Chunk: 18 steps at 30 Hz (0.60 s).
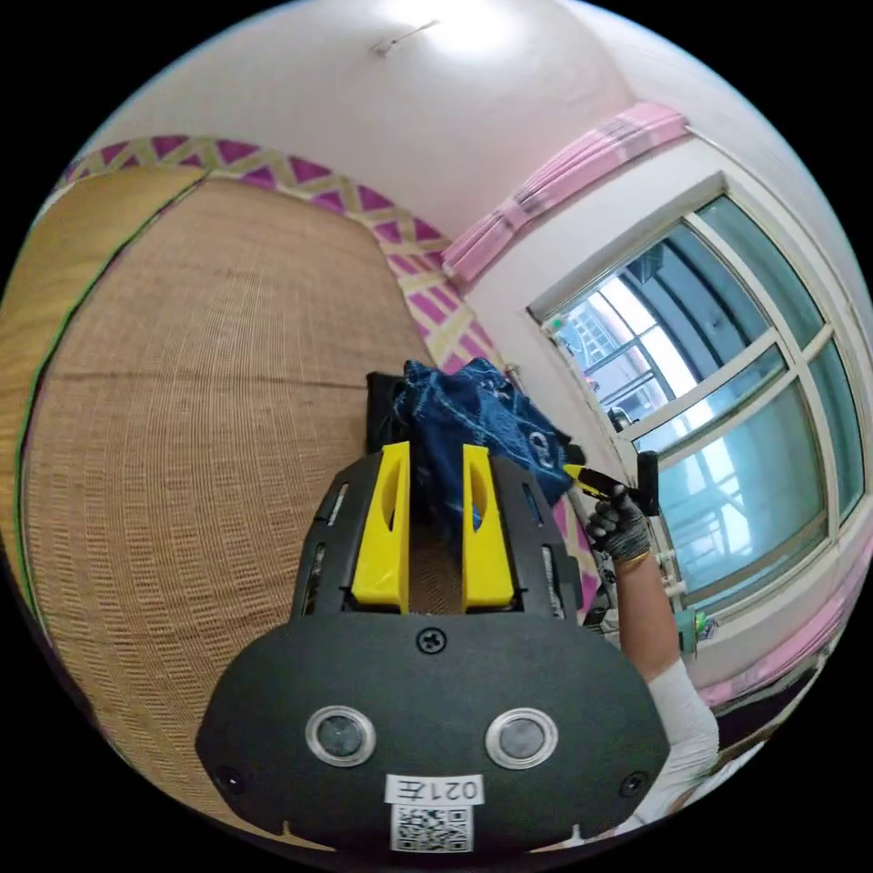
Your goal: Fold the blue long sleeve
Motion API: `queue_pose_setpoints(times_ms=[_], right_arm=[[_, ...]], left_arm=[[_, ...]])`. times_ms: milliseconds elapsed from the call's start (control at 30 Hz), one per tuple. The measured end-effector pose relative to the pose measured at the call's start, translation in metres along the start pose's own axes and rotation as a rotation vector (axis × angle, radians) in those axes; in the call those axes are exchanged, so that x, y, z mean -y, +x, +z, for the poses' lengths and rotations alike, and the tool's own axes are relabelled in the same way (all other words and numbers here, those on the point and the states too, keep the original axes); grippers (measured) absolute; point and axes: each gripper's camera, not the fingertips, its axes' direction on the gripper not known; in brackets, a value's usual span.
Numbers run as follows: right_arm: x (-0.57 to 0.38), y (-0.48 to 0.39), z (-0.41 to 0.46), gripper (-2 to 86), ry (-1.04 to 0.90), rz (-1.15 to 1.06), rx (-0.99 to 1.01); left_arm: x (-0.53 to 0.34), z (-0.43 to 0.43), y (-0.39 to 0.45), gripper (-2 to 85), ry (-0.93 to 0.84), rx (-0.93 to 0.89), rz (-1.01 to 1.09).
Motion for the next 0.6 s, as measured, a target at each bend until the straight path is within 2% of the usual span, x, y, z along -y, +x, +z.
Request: queue_pose_setpoints(times_ms=[67, 133, 200, 267, 333, 500, 600], right_arm=[[-0.019, 0.015, 0.011, 16.2, 0.022, 0.058, -0.076], [-0.042, 0.006, 0.008, 15.2, 0.103, 0.026, -0.137], [-0.073, -0.035, 0.005, 14.1, 0.207, -0.096, -0.226], [-0.094, -0.078, 0.013, 13.7, 0.228, -0.213, -0.222], [-0.113, -0.131, 0.032, 13.4, 0.202, -0.355, -0.145], [-0.194, -0.331, 0.136, 11.0, -0.033, -0.899, 0.26], [-0.256, -0.439, 0.203, 10.9, -0.037, -1.183, 0.321]], left_arm=[[-0.028, 0.005, -0.014, 5.4, 0.001, -0.047, 0.014], [-0.057, 0.0, -0.017, 3.1, -0.005, -0.055, 0.063], [-0.092, -0.013, -0.015, 0.5, 0.003, -0.034, 0.108], [-0.14, -0.034, -0.009, -0.6, 0.014, 0.007, 0.169], [-0.179, -0.053, -0.004, -0.8, 0.028, 0.055, 0.216], [-0.282, -0.111, -0.001, -0.9, 0.103, 0.255, 0.224], [-0.337, -0.148, -0.009, -0.9, 0.159, 0.361, 0.146]])
